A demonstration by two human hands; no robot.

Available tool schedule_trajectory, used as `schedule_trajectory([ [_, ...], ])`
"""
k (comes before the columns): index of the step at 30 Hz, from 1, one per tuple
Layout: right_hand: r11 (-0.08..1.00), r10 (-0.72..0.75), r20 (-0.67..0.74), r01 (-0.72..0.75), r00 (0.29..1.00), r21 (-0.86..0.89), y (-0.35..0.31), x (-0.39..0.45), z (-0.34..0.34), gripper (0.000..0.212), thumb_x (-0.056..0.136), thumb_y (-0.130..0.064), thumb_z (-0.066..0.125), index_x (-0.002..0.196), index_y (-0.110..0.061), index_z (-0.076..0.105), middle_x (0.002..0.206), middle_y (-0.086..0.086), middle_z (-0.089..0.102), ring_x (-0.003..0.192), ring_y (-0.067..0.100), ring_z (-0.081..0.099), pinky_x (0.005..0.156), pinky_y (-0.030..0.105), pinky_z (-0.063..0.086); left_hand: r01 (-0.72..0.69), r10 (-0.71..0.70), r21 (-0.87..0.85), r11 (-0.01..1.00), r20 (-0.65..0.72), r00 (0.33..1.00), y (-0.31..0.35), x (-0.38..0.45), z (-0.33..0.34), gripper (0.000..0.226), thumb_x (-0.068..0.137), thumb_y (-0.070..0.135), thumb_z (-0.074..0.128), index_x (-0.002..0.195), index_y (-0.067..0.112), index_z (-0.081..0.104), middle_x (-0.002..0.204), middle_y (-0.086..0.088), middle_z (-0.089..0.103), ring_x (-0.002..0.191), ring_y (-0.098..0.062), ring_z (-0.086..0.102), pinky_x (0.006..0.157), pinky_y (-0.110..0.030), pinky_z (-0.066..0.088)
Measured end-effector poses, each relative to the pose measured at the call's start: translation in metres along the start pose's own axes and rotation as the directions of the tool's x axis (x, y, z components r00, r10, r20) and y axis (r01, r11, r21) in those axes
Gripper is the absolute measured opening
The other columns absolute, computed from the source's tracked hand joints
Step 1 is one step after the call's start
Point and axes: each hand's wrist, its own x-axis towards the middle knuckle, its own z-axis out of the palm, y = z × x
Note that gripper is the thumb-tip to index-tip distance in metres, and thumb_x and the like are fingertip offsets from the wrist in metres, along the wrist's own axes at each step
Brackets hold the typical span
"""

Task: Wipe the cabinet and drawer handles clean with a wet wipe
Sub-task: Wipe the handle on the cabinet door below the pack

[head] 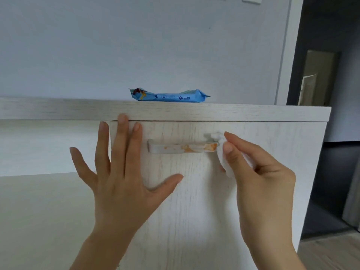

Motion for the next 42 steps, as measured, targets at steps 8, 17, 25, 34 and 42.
schedule_trajectory([
  [8,0.951,-0.283,-0.042,0.275,0.958,-0.145,0.010,0.002,0.000,0.021,0.076,-0.025,0.067,0.092,-0.038,0.070,0.090,-0.015,0.071,0.091,-0.003,0.064,0.079,0.004,0.045,0.001,-0.002,0.036,0.999,0.027,1.000,0.000,-0.001,-0.002,0.096,0.082,0.077,0.043,0.144,0.006,0.029,0.152,-0.012,0.026,0.140,-0.035,0.024,0.108,-0.065,0.008],
  [17,0.763,-0.587,0.054,0.574,0.808,-0.297,0.027,0.006,0.000,0.022,0.083,-0.010,0.069,0.102,-0.021,0.067,0.100,-0.005,0.066,0.095,0.004,0.062,0.081,0.013,0.048,-0.007,0.006,0.035,0.999,0.013,1.000,-0.001,-0.002,0.000,0.094,0.084,0.077,0.041,0.145,0.006,0.029,0.152,-0.013,0.026,0.140,-0.036,0.025,0.110,-0.061,0.009],
  [25,0.902,-0.420,-0.007,0.416,0.907,-0.118,0.022,0.009,-0.003,0.021,0.077,-0.012,0.070,0.092,-0.027,0.070,0.092,-0.009,0.072,0.093,0.002,0.065,0.083,0.008,0.046,-0.009,0.009,0.031,0.999,0.009,1.000,-0.001,-0.002,-0.001,0.093,0.083,0.075,0.042,0.143,0.005,0.031,0.151,-0.013,0.027,0.139,-0.036,0.025,0.108,-0.063,0.010],
  [34,0.910,-0.400,-0.011,0.396,0.916,-0.122,0.025,0.008,0.000,0.020,0.078,-0.016,0.067,0.092,-0.030,0.070,0.090,-0.014,0.071,0.088,-0.001,0.065,0.077,0.006,0.045,-0.014,0.014,0.030,0.999,-0.009,1.000,-0.001,-0.002,0.001,0.093,0.083,0.075,0.042,0.143,0.005,0.032,0.150,-0.015,0.030,0.139,-0.037,0.026,0.109,-0.062,0.009],
  [42,0.710,-0.630,0.122,0.632,0.767,-0.311,0.024,0.004,-0.003,0.019,0.083,-0.015,0.068,0.101,-0.021,0.066,0.102,-0.013,0.064,0.094,0.002,0.061,0.078,0.012,0.047,-0.013,0.013,0.043,0.999,0.004,1.000,0.000,-0.002,-0.001,0.092,0.084,0.075,0.040,0.144,0.006,0.031,0.152,-0.013,0.025,0.139,-0.037,0.024,0.109,-0.062,0.010],
])
